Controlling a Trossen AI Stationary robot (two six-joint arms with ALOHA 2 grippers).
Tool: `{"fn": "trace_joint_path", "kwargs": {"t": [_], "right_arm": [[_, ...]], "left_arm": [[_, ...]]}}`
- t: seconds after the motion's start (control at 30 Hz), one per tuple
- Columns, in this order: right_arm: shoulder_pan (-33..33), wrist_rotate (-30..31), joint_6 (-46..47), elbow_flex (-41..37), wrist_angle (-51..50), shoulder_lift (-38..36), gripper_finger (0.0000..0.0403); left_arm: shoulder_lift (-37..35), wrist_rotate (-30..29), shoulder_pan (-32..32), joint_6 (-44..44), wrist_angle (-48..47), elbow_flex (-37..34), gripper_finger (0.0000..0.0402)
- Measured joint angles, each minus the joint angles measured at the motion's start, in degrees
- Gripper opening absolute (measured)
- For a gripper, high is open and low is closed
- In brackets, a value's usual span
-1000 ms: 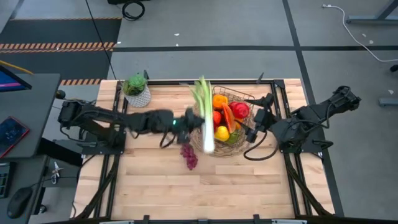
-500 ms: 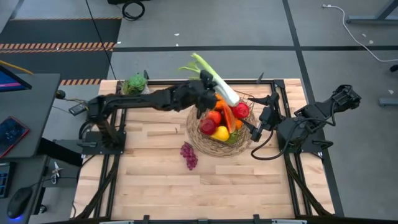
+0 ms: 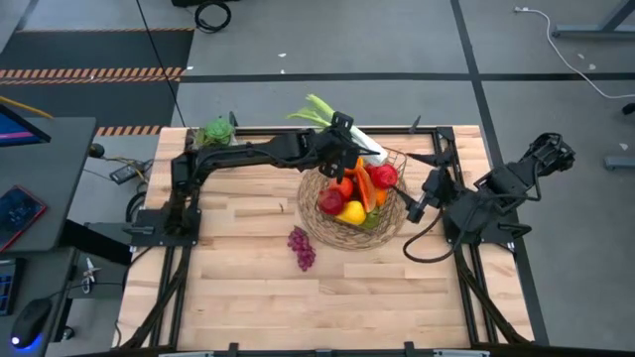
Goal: Build produce basket
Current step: Put the green celery into the gold wire basket
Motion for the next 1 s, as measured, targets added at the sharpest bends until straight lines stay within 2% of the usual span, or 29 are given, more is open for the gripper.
{"fn": "trace_joint_path", "kwargs": {"t": [0.23, 0.53, 0.77, 0.93, 1.0], "right_arm": [[2.32, 1.47, 5.43, 0.0, -4.65, -2.37, 0.0389], [2.59, 1.28, 5.55, 0.0, -4.98, -2.54, 0.0389], [2.62, 1.1, 5.71, 0.0, -4.96, -2.54, 0.0389], [2.62, 0.45, 6.73, 0.0, -5.03, -2.54, 0.0389], [2.62, -0.39, 6.8, 0.0, -5.05, -2.54, 0.0389]], "left_arm": [[3.13, -0.04, -0.09, 4.08, 5.03, 0.06, 0.0133], [4.06, 0.08, 0.02, 8.64, 12.03, 0.06, 0.0133], [4.56, 4.83, 0.55, -0.86, 13.02, 0.06, 0.0133], [4.6, 4.3, 0.54, -6.04, 10.46, 0.04, 0.0133], [4.58, 3.36, 0.15, -3.98, 8.71, 0.04, 0.0133]]}}
